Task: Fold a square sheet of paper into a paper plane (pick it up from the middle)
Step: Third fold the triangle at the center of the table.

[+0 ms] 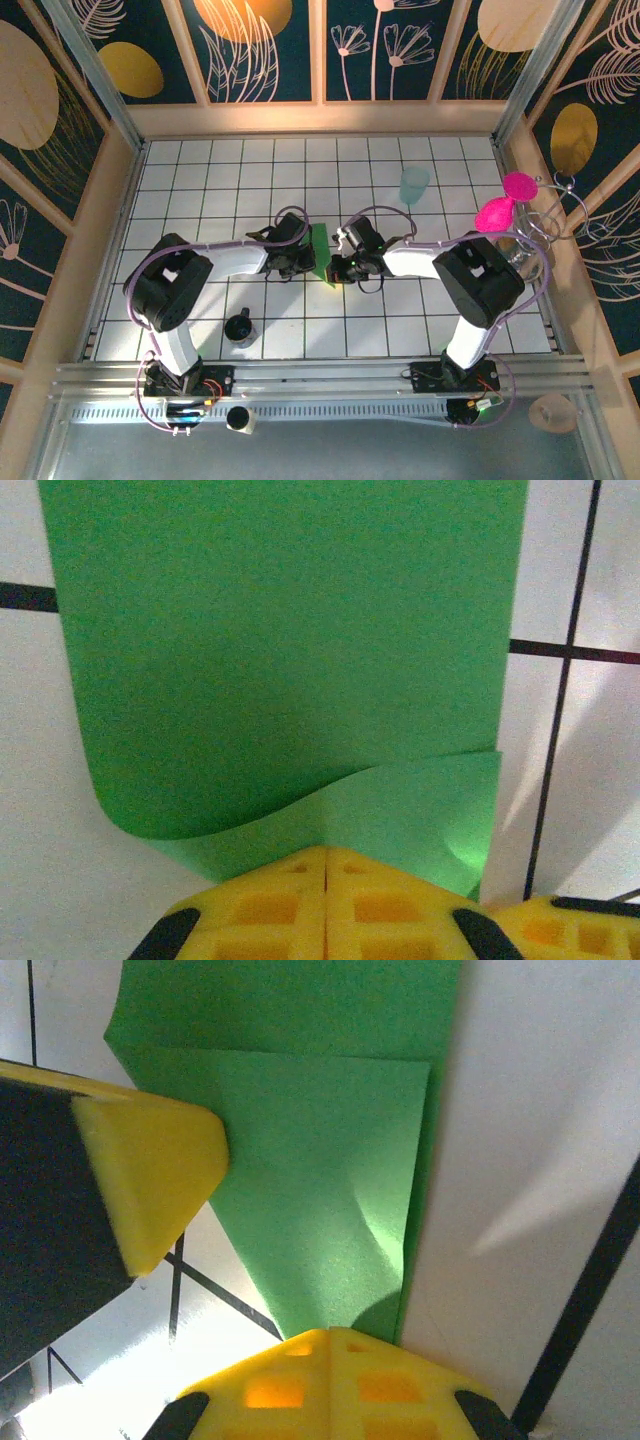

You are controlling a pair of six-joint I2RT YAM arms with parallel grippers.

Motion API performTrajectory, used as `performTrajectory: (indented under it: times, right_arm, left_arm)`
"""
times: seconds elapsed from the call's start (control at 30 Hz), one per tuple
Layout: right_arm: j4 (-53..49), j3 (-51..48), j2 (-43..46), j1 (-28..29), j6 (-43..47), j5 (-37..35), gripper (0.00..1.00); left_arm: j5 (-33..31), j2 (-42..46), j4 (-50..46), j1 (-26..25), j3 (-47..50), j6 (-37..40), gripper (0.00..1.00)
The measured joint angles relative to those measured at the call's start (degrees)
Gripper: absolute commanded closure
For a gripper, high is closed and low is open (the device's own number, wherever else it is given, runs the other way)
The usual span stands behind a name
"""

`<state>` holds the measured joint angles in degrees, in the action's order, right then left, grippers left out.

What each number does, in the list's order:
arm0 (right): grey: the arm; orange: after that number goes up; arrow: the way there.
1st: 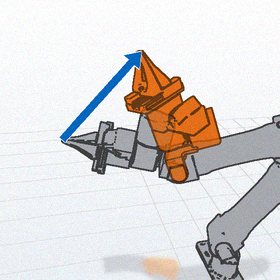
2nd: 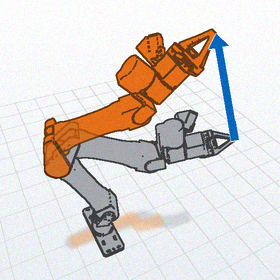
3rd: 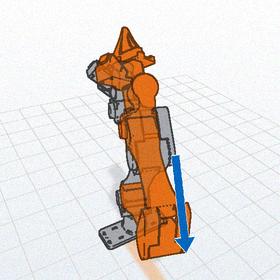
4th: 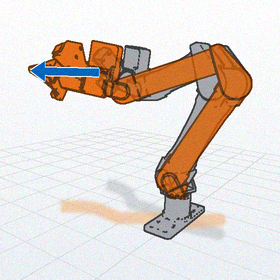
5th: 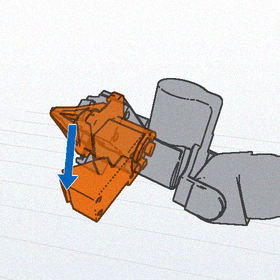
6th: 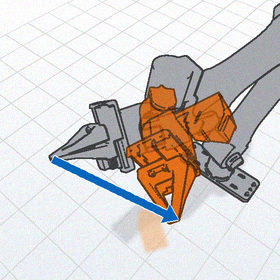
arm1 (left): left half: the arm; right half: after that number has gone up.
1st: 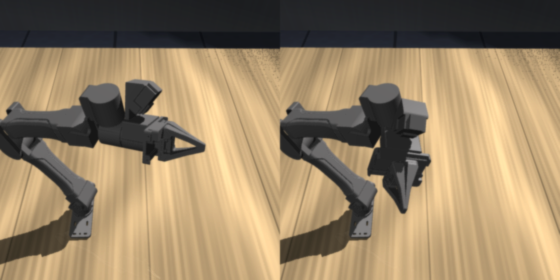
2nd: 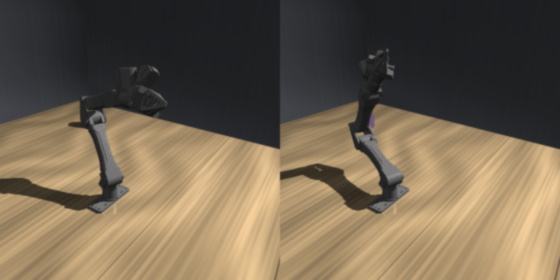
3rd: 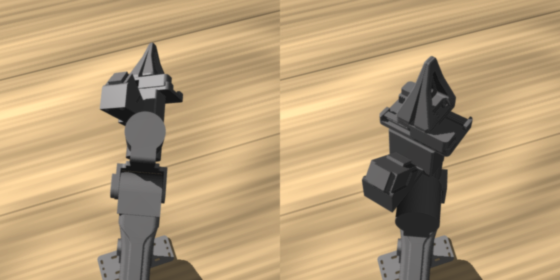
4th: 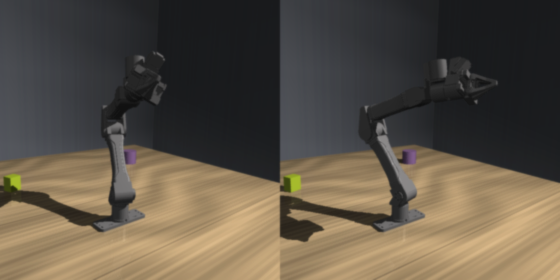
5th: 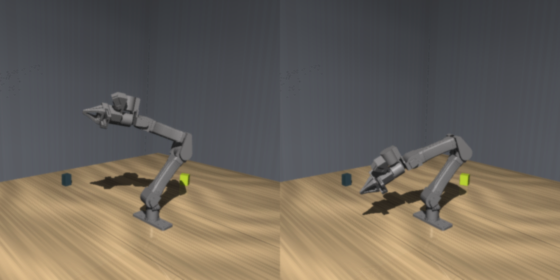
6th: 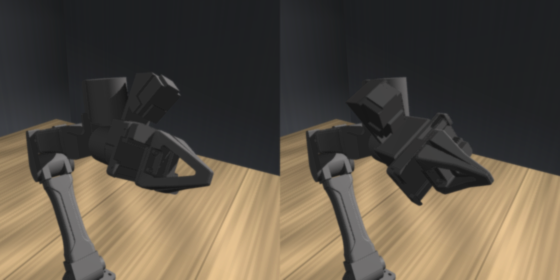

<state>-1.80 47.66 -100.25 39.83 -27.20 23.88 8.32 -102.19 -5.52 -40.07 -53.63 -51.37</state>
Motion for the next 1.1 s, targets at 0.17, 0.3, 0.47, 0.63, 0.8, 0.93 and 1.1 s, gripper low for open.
performTrajectory:
  times: [0.17,0.3,0.47,0.63,0.8,0.93,1.1]
  right_arm:
    - [0.09,0.09,-0.20,0.00,-0.17,0.07,1.00]
    - [0.09,0.09,-0.22,0.00,-0.17,0.07,1.00]
    - [0.07,0.09,-0.22,0.00,-0.20,0.07,1.00]
    - [0.04,0.09,-0.31,0.00,-0.20,0.07,1.00]
    - [-0.09,0.15,-0.48,-0.02,-0.17,0.00,1.00]
    - [-0.26,0.22,-0.59,-0.04,-0.13,-0.09,1.00]
    - [0.20,0.31,-0.90,-0.11,0.04,-0.46,1.00]
  left_arm:
    - [0.76,4.07,2.60,-0.44,1.88,1.01,0.91]
    - [1.81,4.26,4.04,-1.57,1.88,1.29,0.92]
    - [3.41,1.68,5.29,-1.95,1.88,1.25,0.91]
    - [3.65,-0.76,5.33,-1.95,1.88,1.25,0.91]
    - [2.99,-1.29,5.14,-1.95,1.64,1.42,0.90]
    - [2.84,-1.64,4.20,-1.66,0.90,2.45,0.90]
    - [3.91,-1.77,3.76,0.28,0.68,4.90,0.90]
